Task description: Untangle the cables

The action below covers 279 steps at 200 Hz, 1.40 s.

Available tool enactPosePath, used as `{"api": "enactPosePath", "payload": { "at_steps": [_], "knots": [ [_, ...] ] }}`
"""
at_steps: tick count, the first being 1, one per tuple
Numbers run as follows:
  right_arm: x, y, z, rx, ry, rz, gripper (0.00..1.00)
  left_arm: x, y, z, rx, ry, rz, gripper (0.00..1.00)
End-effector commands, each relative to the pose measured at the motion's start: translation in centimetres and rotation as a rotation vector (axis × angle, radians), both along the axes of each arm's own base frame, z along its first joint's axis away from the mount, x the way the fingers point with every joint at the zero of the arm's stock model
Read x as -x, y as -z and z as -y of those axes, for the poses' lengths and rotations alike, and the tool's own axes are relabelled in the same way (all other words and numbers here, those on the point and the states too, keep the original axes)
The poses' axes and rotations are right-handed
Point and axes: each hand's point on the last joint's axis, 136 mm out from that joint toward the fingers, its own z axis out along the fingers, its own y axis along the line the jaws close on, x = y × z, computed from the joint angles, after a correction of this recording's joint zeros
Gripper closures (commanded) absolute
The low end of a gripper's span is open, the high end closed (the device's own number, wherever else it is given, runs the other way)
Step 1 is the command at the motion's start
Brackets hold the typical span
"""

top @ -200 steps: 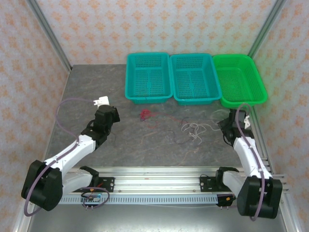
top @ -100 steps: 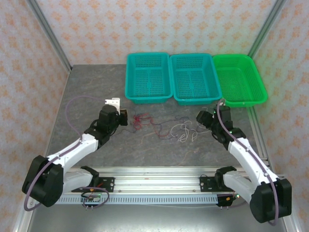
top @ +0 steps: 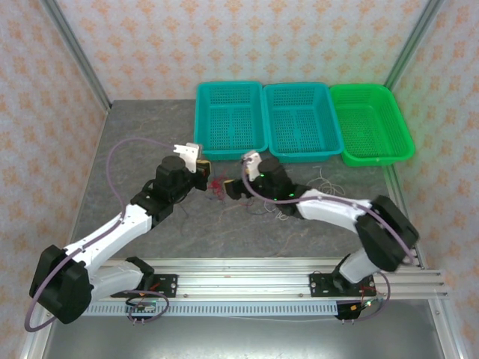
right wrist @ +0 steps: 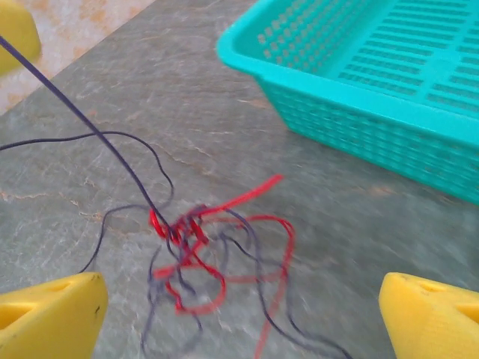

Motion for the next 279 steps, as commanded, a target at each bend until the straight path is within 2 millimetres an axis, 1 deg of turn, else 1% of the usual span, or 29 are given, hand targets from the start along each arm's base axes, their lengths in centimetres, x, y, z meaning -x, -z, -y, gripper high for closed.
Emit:
{"api": "enactPosePath", "payload": {
  "at_steps": [1,18,31,38,49,54,56,65,73,80,89,96,109,118,121,122,129,139,161,180,181,186,215,219,231,238,262,271,279],
  "knots": [
    [-1.7,-3.3,-4.2,-0.089,-0.084,0.206,0.06,0.4,-3.3,0.9,0.027,0.05,0.063,1.0],
    [-3.2,-2.2,-5.5,-0.098,-0.078,0.239,0.07,0.8,-4.2,1.3,0.033,0.08,0.075,1.0],
    [-4.9,-1.1,-5.7,-0.082,-0.011,0.24,0.12,1.1,-4.8,1.3,0.034,0.085,0.086,1.0],
    [-5.9,-0.2,-5.5,-0.063,0.037,0.228,0.19,1.3,-5.1,1.1,0.036,0.081,0.096,1.0],
    [-6.9,1.2,-5.0,-0.035,0.104,0.2,0.37,1.6,-5.7,0.6,0.037,0.064,0.111,1.0],
    [-7.1,2.0,-4.6,-0.025,0.133,0.184,0.46,1.8,-6.0,0.3,0.039,0.051,0.122,1.0],
    [-7.2,2.2,-4.6,-0.023,0.138,0.18,0.46,1.8,-6.1,0.1,0.038,0.045,0.125,1.0],
    [-7.3,3.3,-3.7,-0.018,0.182,0.151,0.57,2.0,-6.9,-0.8,0.041,0.006,0.149,1.0],
    [-7.4,4.3,-2.6,-0.02,0.232,0.113,0.65,2.2,-7.5,-1.9,0.04,-0.044,0.171,1.0],
    [-7.4,5.4,-1.4,-0.03,0.279,0.059,0.68,2.4,-8.0,-3.1,0.036,-0.102,0.191,1.0],
    [-7.4,6.7,0.5,-0.042,0.348,-0.019,0.69,2.4,-8.5,-5.2,0.022,-0.205,0.201,1.0],
    [-7.3,7.5,2.1,-0.056,0.414,-0.083,0.68,2.5,-8.5,-7.4,0.004,-0.316,0.191,1.0],
    [-7.1,9.3,6.0,-0.078,0.549,-0.199,0.65,2.9,-8.2,-11.3,-0.033,-0.498,0.15,1.0],
    [-6.6,10.3,8.8,-0.089,0.644,-0.267,0.65,3.0,-7.7,-13.1,-0.035,-0.566,0.117,1.0],
    [-6.5,10.4,9.3,-0.089,0.658,-0.276,0.65,3.0,-7.5,-13.5,-0.028,-0.579,0.11,1.0],
    [-6.4,10.6,9.9,-0.09,0.677,-0.286,0.66,3.0,-7.4,-13.6,-0.026,-0.582,0.107,1.0],
    [-6.0,10.9,11.6,-0.098,0.733,-0.312,0.68,3.0,-6.9,-14.3,-0.004,-0.601,0.093,1.0],
    [-5.5,10.8,13.6,-0.12,0.792,-0.327,0.75,2.8,-6.2,-14.7,0.028,-0.613,0.081,1.0],
    [-4.5,9.4,16.4,-0.153,0.863,-0.317,0.83,2.7,-4.8,-15.1,0.047,-0.647,0.064,1.0],
    [-3.6,7.9,19.4,-0.21,0.963,-0.312,0.95,2.7,-3.8,-15.9,0.035,-0.692,0.044,1.0],
    [-3.4,8.1,19.6,-0.209,0.967,-0.317,0.96,2.7,-3.8,-15.9,0.034,-0.693,0.043,1.0],
    [-3.2,7.5,20.4,-0.244,0.993,-0.309,1.0,2.6,-3.6,-16.0,0.029,-0.697,0.037,1.0],
    [-1.7,4.9,25.8,-0.394,1.164,-0.255,1.0,2.3,-2.1,-16.2,0.006,-0.707,-0.006,1.0],
    [-1.5,4.9,26.8,-0.407,1.199,-0.253,1.0,2.3,-1.9,-16.2,0.002,-0.709,-0.012,1.0],
    [-0.6,4.0,30.0,-0.496,1.301,-0.234,1.0,2.3,-1.2,-16.5,-0.001,-0.726,-0.028,1.0],
    [0.1,4.1,31.9,-0.542,1.366,-0.233,1.0,2.3,-0.9,-16.7,0.0,-0.734,-0.037,1.0],
    [2.7,3.3,38.0,-0.685,1.556,-0.183,1.0,2.4,-0.1,-17.6,0.014,-0.773,-0.059,1.0],
    [3.4,2.7,39.5,-0.705,1.592,-0.152,1.0,2.4,0.2,-17.9,0.018,-0.779,-0.066,1.0],
    [3.5,2.0,40.0,-0.713,1.583,-0.125,1.0,2.3,0.4,-17.7,0.024,-0.769,-0.071,1.0]
  ]
}}
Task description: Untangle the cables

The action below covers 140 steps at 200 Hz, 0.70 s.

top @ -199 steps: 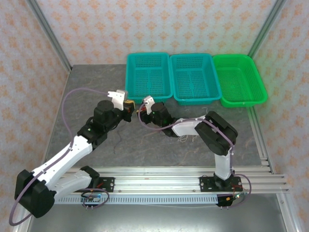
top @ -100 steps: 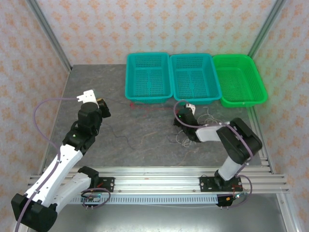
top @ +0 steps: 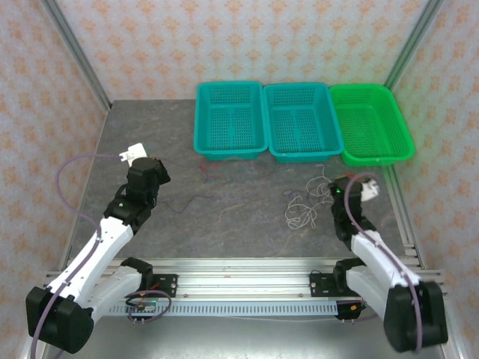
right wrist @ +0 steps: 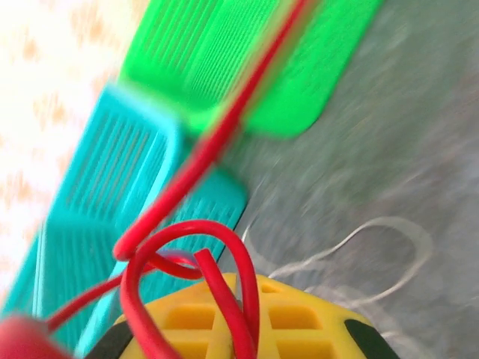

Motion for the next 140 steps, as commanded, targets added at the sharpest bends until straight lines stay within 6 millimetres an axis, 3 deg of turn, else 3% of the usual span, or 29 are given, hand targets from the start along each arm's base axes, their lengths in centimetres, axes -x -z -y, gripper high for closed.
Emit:
{"api": "enactPosePath", "payload": {
  "at_steps": [1,15,37,56,66,81,95,106,117,127,140],
  "knots": [
    [2.0,0.4,2.8,-0.029,0.115,-0.008,1.0,0.4,1.3,-1.1,0.016,-0.05,-0.025,1.0],
    [0.9,-0.9,1.4,0.016,-0.005,-0.004,1.0,-0.3,1.6,0.2,0.039,0.019,-0.024,1.0],
    [-1.8,-1.6,-5.0,0.04,-0.382,-0.023,1.0,-2.2,1.6,4.6,0.12,0.248,0.009,1.0],
    [-1.8,-0.5,-10.0,0.157,-0.604,-0.123,1.0,-3.1,1.4,6.7,0.174,0.349,0.021,1.0],
    [-1.4,0.5,-11.9,0.216,-0.696,-0.178,0.88,-3.3,1.0,7.5,0.181,0.388,0.03,1.0],
    [-0.9,2.0,-12.9,0.229,-0.751,-0.283,0.51,-3.5,-0.1,8.5,0.188,0.444,0.051,1.0],
    [-0.6,1.9,-12.3,0.252,-0.738,-0.346,0.38,-3.4,-1.2,9.6,0.185,0.513,0.068,1.0],
    [-1.0,-0.1,-12.0,0.29,-0.729,-0.305,0.33,-3.1,-2.2,10.5,0.173,0.569,0.077,1.0],
    [-1.5,-3.3,-12.2,0.323,-0.731,-0.183,0.28,-2.7,-3.1,11.7,0.157,0.642,0.082,1.0],
    [-1.7,-6.6,-13.2,0.364,-0.77,-0.046,0.15,-2.2,-3.9,12.8,0.141,0.704,0.086,1.0],
    [-1.7,-10.4,-15.3,0.446,-0.847,0.111,0.12,-1.6,-4.8,14.2,0.117,0.774,0.093,1.0]
  ]
}}
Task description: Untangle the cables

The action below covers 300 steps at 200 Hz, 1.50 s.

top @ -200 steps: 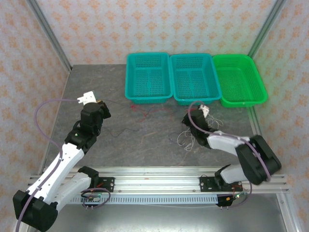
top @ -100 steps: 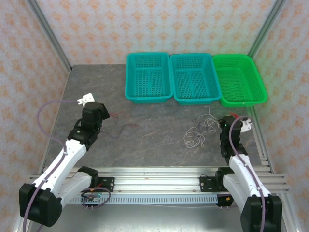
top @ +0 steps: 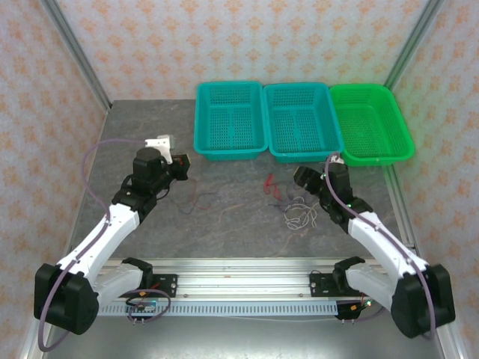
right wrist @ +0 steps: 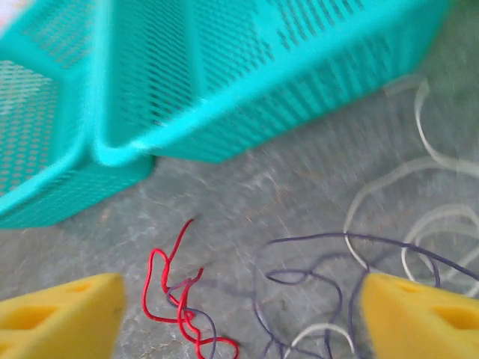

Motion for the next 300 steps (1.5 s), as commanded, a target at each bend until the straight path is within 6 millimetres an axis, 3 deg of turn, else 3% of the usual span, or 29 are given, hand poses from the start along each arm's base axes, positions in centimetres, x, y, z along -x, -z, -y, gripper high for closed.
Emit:
{"api": "enactPosePath", "payload": {
  "at_steps": [1,15,32,49,67,99,127,156,188,204,231,252,274,300],
  "knots": [
    [-0.3,-7.9,-2.7,0.045,-0.167,0.288,0.12,1.2,-4.0,3.5,-0.029,0.2,0.101,1.0],
    [0.2,-10.5,-6.1,0.075,-0.333,0.403,0.12,1.9,-5.0,5.1,-0.04,0.263,0.127,1.0],
    [0.9,-11.6,-10.6,0.096,-0.537,0.474,0.13,2.5,-6.3,7.0,-0.05,0.324,0.161,1.0],
    [1.4,-10.6,-14.3,0.113,-0.695,0.487,0.14,3.0,-7.3,8.5,-0.042,0.365,0.183,1.0],
    [1.7,-8.6,-16.9,0.096,-0.798,0.475,0.14,3.3,-8.1,9.6,-0.022,0.393,0.198,1.0],
    [1.2,-4.7,-18.3,0.008,-0.819,0.38,0.14,3.7,-8.2,10.2,-0.007,0.405,0.196,1.0],
    [2.2,-2.1,-19.9,-0.103,-0.835,0.289,0.12,3.6,-7.5,10.2,-0.019,0.401,0.186,1.0],
    [2.7,-1.3,-20.9,-0.249,-0.79,0.221,0.13,3.0,-6.7,9.5,-0.047,0.349,0.166,1.0],
    [4.3,1.2,-24.3,-0.316,-0.793,0.137,0.14,2.7,-6.1,9.4,-0.054,0.337,0.154,1.0],
    [3.0,2.7,-24.6,-0.306,-0.698,0.116,0.16,2.6,-6.0,9.6,-0.043,0.341,0.154,1.0],
    [-0.6,5.0,-22.5,-0.184,-0.491,0.139,0.29,2.8,-6.1,9.4,-0.051,0.338,0.157,1.0],
    [-1.2,5.6,-21.7,-0.103,-0.458,0.147,0.29,3.2,-6.3,8.9,-0.073,0.333,0.161,1.0],
    [-0.5,5.9,-21.8,-0.068,-0.514,0.141,0.19,3.5,-6.2,8.5,-0.082,0.321,0.168,1.0],
    [1.0,5.3,-24.5,-0.115,-0.685,0.134,0.17,3.4,-6.1,8.7,-0.062,0.322,0.176,1.0]
  ]
}}
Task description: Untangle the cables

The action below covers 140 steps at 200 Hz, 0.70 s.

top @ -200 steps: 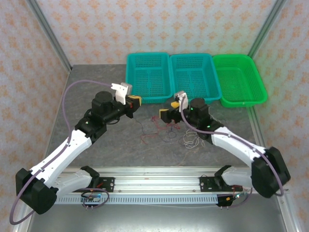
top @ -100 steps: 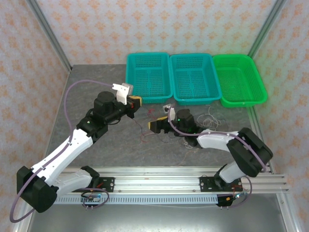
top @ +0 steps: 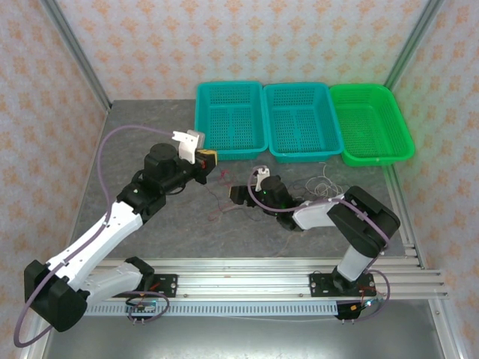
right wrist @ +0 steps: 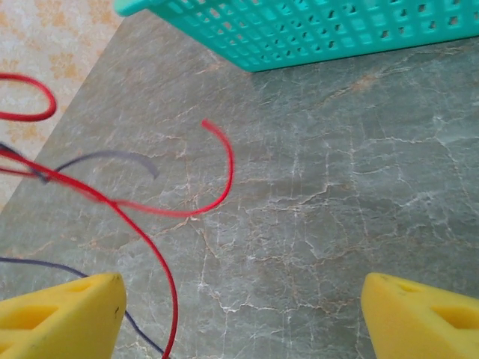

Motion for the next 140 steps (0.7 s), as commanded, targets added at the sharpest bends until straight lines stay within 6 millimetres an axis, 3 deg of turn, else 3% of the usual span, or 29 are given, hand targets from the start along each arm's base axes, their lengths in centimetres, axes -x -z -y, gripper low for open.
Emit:
{"api": "enactPosePath", "payload": {
  "at_steps": [1,25,38,64,100,116,140],
  "knots": [
    [0.4,-2.1,-2.4,-0.036,-0.131,0.046,0.17,0.1,-0.1,-0.2,-0.006,-0.005,0.027,1.0],
    [0.9,-2.3,-5.1,-0.108,-0.242,-0.008,0.18,-0.2,-0.1,0.3,-0.002,0.01,0.023,1.0],
    [0.3,-1.9,-5.8,-0.114,-0.24,-0.027,0.23,-0.3,-0.2,0.4,-0.006,0.011,0.021,1.0],
    [-1.8,0.0,-4.9,-0.054,-0.124,-0.022,0.4,-0.2,-0.6,0.3,0.002,0.007,0.033,1.0],
    [-2.0,0.6,-4.6,-0.008,-0.116,-0.01,0.53,-0.1,-0.9,-0.7,0.0,-0.039,0.053,1.0],
    [-1.9,0.9,-4.3,0.012,-0.113,-0.015,0.65,-0.1,-1.3,-1.5,0.001,-0.081,0.077,1.0],
    [-2.7,0.4,-2.2,0.046,-0.012,0.021,1.0,-0.5,-1.3,-3.6,-0.025,-0.194,0.089,1.0]
  ]
}}
